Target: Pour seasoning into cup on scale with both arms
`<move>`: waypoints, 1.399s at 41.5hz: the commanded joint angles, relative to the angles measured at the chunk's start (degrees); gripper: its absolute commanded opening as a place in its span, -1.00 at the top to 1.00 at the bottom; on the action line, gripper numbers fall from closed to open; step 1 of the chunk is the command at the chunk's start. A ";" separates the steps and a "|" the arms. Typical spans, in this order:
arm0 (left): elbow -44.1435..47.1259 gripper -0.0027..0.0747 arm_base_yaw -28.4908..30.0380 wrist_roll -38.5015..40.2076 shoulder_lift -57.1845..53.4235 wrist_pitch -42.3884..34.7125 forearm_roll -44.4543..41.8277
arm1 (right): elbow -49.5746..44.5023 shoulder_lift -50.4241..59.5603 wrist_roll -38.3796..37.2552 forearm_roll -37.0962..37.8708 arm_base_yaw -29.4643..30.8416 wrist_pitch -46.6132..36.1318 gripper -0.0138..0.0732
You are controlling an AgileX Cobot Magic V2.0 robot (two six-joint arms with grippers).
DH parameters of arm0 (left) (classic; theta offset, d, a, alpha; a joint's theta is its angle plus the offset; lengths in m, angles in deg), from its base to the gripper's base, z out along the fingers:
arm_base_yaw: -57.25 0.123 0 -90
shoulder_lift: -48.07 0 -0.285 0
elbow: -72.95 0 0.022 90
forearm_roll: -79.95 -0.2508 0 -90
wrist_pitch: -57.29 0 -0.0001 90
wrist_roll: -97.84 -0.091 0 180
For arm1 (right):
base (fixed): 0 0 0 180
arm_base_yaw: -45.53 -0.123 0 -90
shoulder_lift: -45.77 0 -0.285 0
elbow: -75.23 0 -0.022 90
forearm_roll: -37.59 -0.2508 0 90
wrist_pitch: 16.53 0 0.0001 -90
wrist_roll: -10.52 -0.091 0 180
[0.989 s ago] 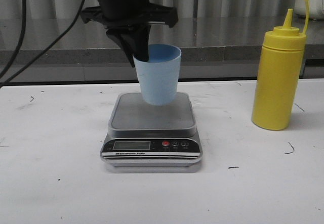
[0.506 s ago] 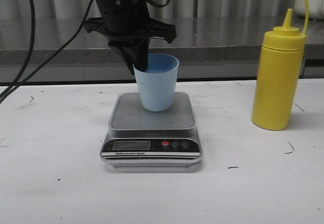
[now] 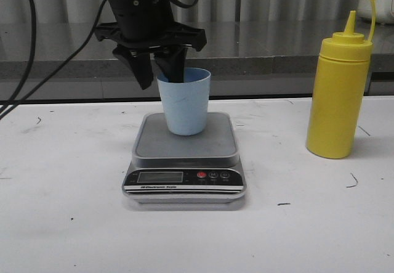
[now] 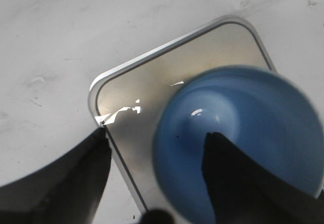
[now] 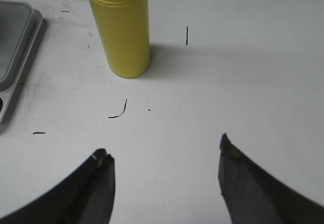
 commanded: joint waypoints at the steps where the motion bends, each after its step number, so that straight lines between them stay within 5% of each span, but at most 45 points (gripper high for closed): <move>1: -1.88 -0.23 0.05 0.00 -6.02 -1.18 1.09 | 1.66 -0.03 0.11 0.63 0.36 -3.47 -0.39; 13: 1.91 -0.16 -0.15 0.00 -20.30 -0.39 1.09 | 1.66 -0.03 0.11 0.63 0.36 -3.47 -0.39; 42: 44.78 -0.15 -1.17 0.00 -58.15 -9.91 2.15 | 1.66 -0.03 0.11 0.63 0.36 -3.47 -0.39; 58: 50.28 -0.15 -1.17 0.00 -64.96 -9.31 2.15 | 1.66 -0.03 0.11 0.63 0.36 -3.47 -0.39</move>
